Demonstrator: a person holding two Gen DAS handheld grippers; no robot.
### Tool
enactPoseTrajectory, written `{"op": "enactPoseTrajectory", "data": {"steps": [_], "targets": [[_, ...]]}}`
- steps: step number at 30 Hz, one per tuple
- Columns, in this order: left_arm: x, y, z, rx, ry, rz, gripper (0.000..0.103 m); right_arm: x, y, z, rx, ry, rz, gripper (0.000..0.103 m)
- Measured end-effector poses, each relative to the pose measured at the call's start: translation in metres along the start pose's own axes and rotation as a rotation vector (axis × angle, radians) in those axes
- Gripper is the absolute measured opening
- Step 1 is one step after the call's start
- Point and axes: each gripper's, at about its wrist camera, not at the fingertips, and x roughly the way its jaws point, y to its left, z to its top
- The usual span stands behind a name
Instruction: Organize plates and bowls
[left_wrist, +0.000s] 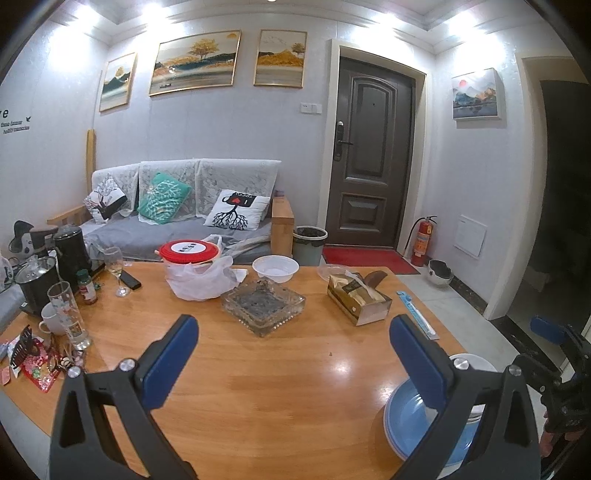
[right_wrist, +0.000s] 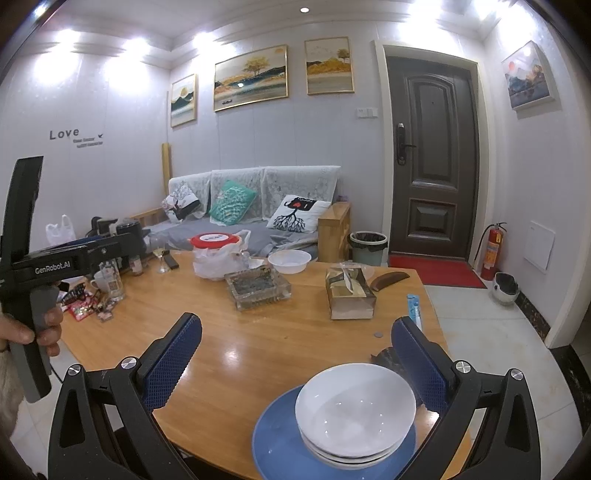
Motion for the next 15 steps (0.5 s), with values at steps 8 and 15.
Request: {"op": "enactPoseTrajectory", "data": {"steps": [8,15], "targets": [[-0.0002,-0.0005,0.0016,0.009,-0.006,0.003,0.102,0.0032,-0.0041,-0.0015,0.020,0.004,-0.002,0.102],[-0.0009,-0.0028,0.0014,0.018,-0.004,0.000,0.102,0.0032,-0.0052,-0.0020,0.016,0.009,-0.007,0.102]]}}
